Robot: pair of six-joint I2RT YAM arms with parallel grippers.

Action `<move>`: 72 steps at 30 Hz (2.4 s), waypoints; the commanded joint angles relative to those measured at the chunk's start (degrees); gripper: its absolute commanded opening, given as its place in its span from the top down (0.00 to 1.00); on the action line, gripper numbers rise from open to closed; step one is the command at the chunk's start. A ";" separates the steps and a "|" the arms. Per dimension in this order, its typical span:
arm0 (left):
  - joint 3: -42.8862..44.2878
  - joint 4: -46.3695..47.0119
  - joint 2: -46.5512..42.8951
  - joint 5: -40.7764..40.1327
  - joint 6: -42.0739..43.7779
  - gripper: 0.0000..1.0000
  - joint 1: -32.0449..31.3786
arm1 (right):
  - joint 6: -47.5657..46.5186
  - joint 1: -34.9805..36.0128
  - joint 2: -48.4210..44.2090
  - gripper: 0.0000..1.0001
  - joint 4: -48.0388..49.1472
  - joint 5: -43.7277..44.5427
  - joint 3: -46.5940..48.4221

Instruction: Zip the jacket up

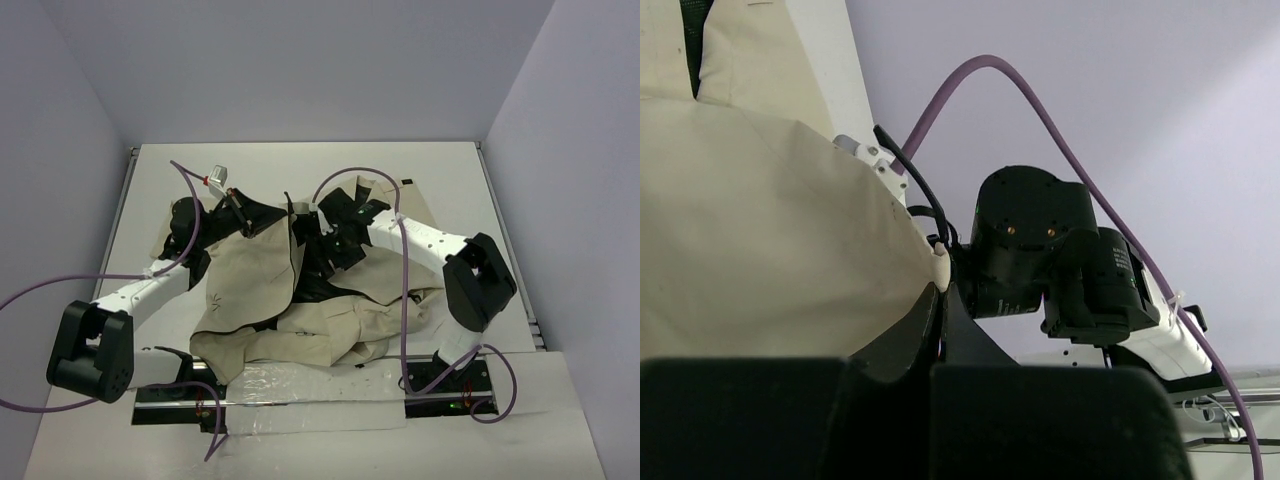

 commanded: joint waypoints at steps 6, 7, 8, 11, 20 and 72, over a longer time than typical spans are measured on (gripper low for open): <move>-0.23 0.91 -1.42 -0.51 1.01 1.00 0.26 | -1.60 -2.21 1.46 0.33 5.12 -3.89 -1.47; -0.23 0.85 -1.36 -0.39 1.01 1.00 0.26 | -1.25 -2.15 1.63 0.34 6.12 -4.30 -1.65; -0.19 0.87 -1.29 -0.34 1.01 1.00 0.26 | -1.08 -2.17 1.76 0.34 6.86 -4.68 -1.73; -0.14 1.00 -1.16 -0.34 0.93 1.00 0.26 | 0.21 -2.21 2.31 0.37 9.09 -6.32 -1.94; 0.21 0.47 -1.16 -0.43 1.10 1.00 0.26 | 1.47 -2.21 3.30 0.51 12.39 -7.91 -3.24; -0.44 -4.59 -4.61 -2.65 3.00 1.00 0.26 | -21.94 -4.67 -3.29 0.29 28.35 -12.17 -12.81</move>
